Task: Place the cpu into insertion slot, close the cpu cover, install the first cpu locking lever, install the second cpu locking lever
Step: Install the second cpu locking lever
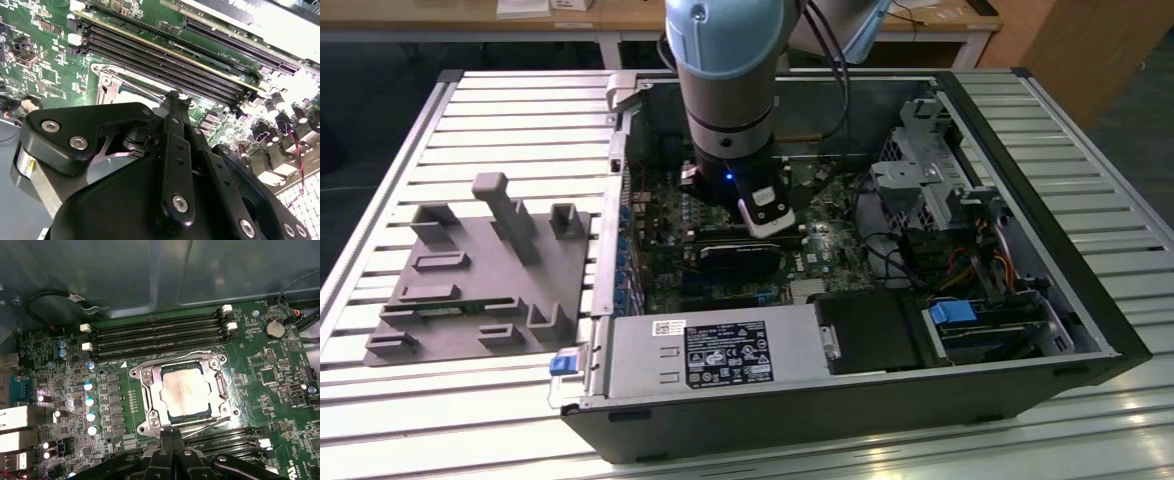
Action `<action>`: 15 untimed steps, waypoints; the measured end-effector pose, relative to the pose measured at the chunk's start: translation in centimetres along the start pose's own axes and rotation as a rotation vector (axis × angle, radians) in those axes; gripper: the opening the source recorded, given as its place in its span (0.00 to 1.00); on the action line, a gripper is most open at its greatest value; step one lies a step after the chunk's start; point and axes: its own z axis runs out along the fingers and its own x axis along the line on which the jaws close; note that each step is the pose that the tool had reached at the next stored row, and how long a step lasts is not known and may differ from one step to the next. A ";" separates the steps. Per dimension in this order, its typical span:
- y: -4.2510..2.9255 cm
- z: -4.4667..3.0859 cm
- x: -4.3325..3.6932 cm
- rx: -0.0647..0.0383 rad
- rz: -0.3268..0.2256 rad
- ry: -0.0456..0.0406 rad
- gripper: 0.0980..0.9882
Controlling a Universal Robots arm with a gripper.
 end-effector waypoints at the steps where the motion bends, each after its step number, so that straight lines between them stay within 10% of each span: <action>1: -0.08 0.08 0.03 -0.003 0.000 0.0006 0.00; 15: -1.05 0.98 0.72 -0.051 0.005 0.0089 0.00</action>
